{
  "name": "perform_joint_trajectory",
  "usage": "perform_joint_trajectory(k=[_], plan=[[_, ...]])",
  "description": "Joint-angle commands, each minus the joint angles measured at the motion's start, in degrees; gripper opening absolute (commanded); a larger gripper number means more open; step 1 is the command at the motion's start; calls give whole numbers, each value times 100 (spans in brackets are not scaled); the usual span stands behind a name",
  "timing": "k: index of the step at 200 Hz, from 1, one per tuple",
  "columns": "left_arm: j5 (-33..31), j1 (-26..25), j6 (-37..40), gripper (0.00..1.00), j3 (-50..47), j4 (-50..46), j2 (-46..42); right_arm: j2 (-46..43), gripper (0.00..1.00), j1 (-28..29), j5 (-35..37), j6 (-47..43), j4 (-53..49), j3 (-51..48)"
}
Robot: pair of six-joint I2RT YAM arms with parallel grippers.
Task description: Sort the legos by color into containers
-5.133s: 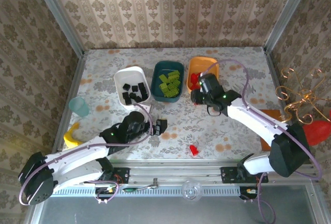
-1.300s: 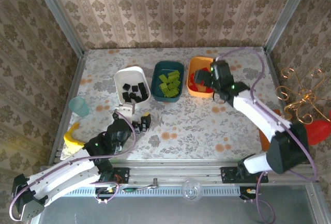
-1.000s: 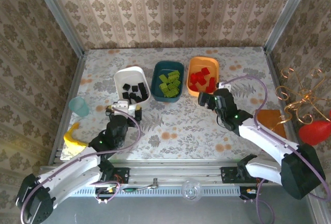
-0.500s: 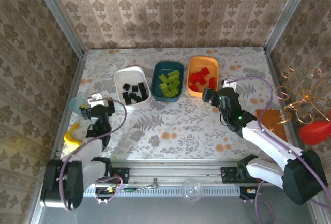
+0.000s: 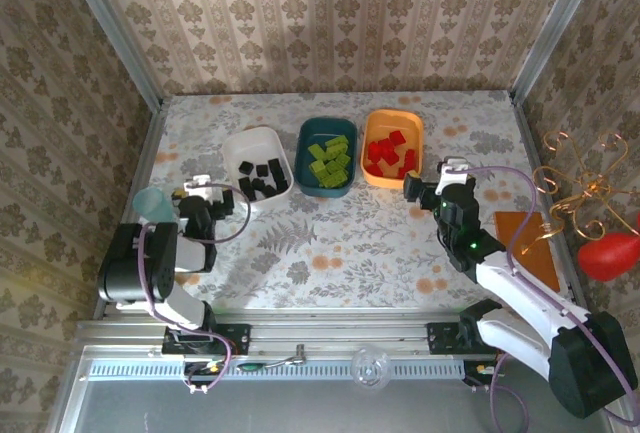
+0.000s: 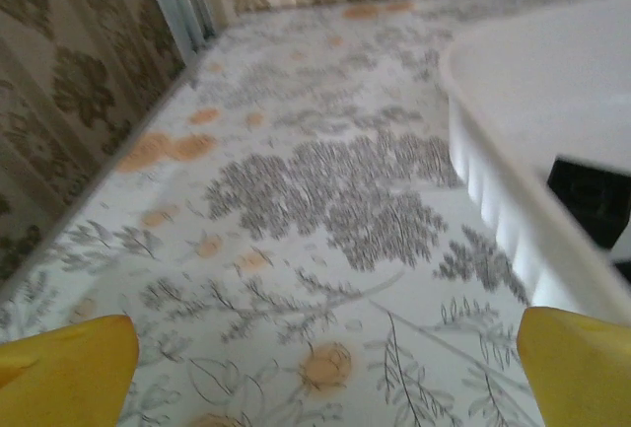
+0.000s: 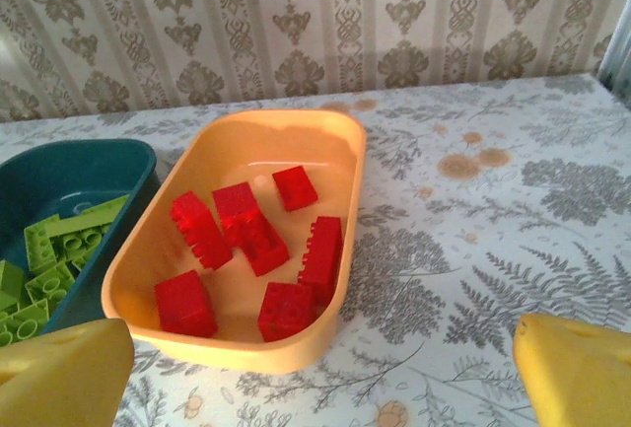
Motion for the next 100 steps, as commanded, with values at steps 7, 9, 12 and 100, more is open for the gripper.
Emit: perform_joint_trajectory(k=[7,9,12,100], plan=[[589,162,137,100,340,74,22,-94,100,-183,-132,-151,335,30],[622,185,120,100,362,34,8,-89,100,-201,-142,-150,344,32],[663,215,63,100,403,-127,-38,-85,100,-227,-161,-145,342,30],[-176,-6,64,100,665,-611,-26,824,100,-1303,-329,-760,1184,-174]])
